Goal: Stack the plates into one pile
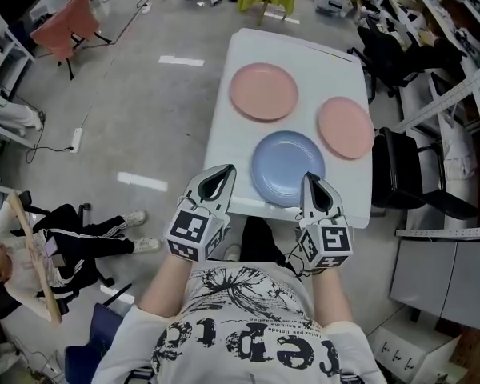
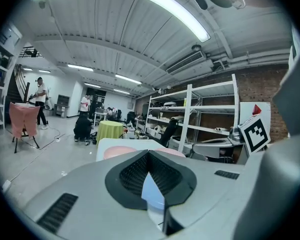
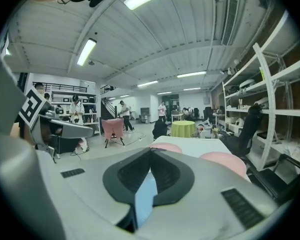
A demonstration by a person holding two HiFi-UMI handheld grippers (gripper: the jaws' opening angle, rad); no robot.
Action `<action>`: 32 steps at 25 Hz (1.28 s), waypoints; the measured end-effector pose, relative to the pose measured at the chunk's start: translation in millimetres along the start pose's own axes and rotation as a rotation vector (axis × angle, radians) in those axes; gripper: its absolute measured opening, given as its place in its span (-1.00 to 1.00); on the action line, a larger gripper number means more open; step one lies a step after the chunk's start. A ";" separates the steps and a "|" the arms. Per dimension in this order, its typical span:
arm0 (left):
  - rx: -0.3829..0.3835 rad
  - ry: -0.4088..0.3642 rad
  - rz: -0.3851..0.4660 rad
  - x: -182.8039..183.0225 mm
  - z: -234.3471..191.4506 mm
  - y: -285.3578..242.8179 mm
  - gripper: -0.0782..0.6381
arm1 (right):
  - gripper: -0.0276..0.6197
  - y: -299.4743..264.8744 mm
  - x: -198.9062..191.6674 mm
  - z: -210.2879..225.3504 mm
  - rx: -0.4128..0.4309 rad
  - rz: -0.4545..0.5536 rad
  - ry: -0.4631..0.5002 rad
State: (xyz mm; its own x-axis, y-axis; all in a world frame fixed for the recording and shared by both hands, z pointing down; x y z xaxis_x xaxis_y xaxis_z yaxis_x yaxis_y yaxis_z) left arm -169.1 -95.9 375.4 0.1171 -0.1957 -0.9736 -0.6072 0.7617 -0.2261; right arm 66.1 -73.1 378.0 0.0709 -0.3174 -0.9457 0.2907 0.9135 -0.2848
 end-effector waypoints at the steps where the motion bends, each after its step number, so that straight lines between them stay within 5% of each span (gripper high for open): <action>1: 0.014 0.004 -0.004 0.5 -6.0 -10.6 -0.78 | -0.89 -13.6 2.6 6.8 0.009 -0.008 -0.001; 16: 0.176 0.046 -0.106 1.6 -69.6 -189.6 -0.78 | -0.89 -197.4 49.1 132.1 0.139 -0.104 -0.034; 22: 0.225 0.150 -0.182 -23.0 -107.0 -255.4 -0.77 | -0.89 -270.6 37.9 174.6 0.106 -0.175 -0.043; 26: 0.231 0.225 -0.273 -50.9 -128.1 -280.0 -0.47 | -0.52 -313.7 13.3 185.3 0.116 -0.246 -0.076; 32: 0.264 0.351 -0.363 -89.1 -157.5 -312.4 -0.23 | -0.51 -365.5 -12.8 204.9 0.008 -0.428 -0.095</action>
State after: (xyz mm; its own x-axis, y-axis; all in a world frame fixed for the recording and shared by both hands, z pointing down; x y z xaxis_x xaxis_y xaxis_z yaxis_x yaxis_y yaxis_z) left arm -113.6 -413.7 537.5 -0.0141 -0.6327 -0.7743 -0.3550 0.7271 -0.5876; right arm 154.4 -455.1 526.4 0.0302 -0.6895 -0.7237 0.3201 0.6925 -0.6465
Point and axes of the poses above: the fingertips, and each gripper's own axes: y backward along the fingers, z to its right, x out of its top, the point moved 8 cm from there along y, backward along the fingers, and after that the axes turned 9 degrees about -y, right-handed, at the moved point
